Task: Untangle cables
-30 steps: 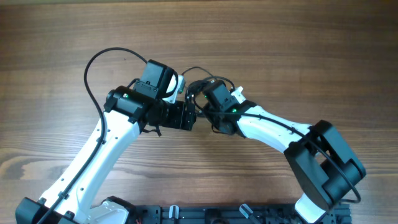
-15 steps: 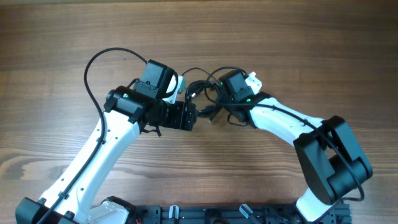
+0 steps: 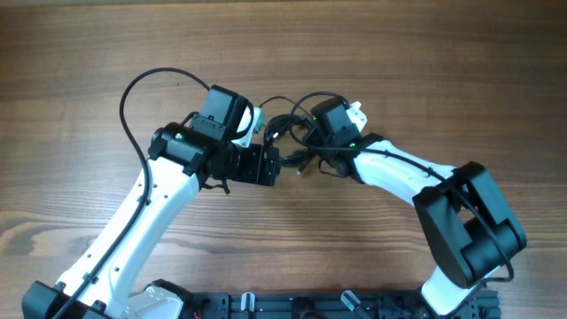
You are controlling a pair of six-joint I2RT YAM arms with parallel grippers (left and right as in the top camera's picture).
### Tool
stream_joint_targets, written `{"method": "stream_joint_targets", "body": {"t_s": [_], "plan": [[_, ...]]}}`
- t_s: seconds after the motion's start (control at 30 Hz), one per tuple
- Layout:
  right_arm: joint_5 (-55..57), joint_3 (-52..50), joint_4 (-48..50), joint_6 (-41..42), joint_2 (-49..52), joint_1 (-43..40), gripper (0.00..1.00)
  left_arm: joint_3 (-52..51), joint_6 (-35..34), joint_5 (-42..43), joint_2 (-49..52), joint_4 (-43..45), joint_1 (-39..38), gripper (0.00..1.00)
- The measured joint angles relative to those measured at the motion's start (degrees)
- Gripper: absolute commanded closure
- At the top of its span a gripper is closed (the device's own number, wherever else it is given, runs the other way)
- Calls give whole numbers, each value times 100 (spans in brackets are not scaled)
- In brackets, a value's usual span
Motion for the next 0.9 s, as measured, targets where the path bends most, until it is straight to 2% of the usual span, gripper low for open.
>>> {"method": "stream_joint_targets", "body": {"t_s": [0.1,0.17,0.27,0.33,0.43,0.47,0.73,0.9], "plan": [[-28,33,81,28,55,109,50,0,0,0,0,2,0,6],[-92,33,85,46,57,116,60,0,0,0,0,2,0,6],[-219,37,37,94,81,120,69,0,0,-2,0,2,0,6],[-262,48,-33,116,87,120,71,0,0,-2,0,2,0,6],[-289,70,-138,107,98,120,84,0,0,-2,0,-2,0,6],[-306,68,-175,-7,105,120,96,0,0,-2,0,-4,0,6],[-369,127,-415,-1178,118,120,96,0,0,0,0,-72,0,5],[-389,188,-713,-1902,66,120,96,0,2,0,0,-153,0,0]]}}
